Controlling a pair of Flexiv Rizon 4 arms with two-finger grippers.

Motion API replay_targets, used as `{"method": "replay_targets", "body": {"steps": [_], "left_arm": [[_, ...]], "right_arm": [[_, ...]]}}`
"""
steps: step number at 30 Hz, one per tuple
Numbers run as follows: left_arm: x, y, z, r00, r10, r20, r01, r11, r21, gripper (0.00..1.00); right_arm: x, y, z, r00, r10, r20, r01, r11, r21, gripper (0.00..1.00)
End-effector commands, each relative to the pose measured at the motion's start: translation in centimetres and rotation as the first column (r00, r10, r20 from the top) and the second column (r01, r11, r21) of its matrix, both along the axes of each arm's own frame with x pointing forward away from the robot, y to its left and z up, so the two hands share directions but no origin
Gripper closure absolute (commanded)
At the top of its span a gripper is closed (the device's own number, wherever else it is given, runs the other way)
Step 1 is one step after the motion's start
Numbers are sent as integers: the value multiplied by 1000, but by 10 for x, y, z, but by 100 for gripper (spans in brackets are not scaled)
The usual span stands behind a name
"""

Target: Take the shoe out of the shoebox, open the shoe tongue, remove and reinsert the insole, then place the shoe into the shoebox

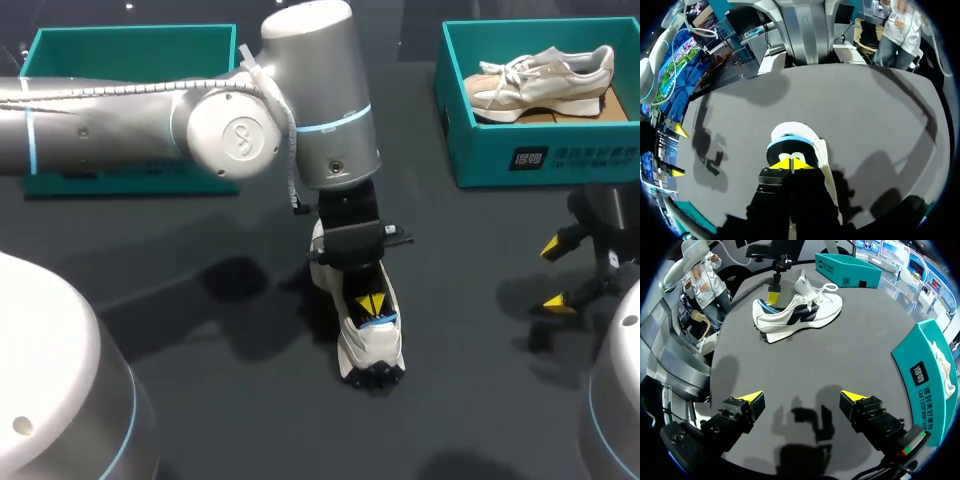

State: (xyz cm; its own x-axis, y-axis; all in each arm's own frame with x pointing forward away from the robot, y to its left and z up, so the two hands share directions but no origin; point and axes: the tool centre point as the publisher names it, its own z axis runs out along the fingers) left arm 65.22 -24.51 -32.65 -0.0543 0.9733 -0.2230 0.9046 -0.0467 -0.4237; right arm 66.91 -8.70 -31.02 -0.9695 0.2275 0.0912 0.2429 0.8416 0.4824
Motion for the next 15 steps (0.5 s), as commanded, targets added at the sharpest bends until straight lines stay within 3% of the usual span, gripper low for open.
{"method": "replay_targets", "body": {"steps": [1, 8, 15], "left_arm": [[-9, 2, 4, 1000, 12, 4, -12, 1000, -10, 100], [-18, -8, -20, 999, 16, -28, -15, 1000, 5, 100], [-11, -8, -52, 998, 33, -46, -32, 999, 34, 100]], "right_arm": [[-1, 0, 0, 1000, -1, 1, 1, 1000, -2, 0], [-1, 0, 0, 1000, -1, 1, 1, 1000, -2, 0], [-1, 0, 0, 1000, -1, 1, 1, 1000, -2, 0]]}}
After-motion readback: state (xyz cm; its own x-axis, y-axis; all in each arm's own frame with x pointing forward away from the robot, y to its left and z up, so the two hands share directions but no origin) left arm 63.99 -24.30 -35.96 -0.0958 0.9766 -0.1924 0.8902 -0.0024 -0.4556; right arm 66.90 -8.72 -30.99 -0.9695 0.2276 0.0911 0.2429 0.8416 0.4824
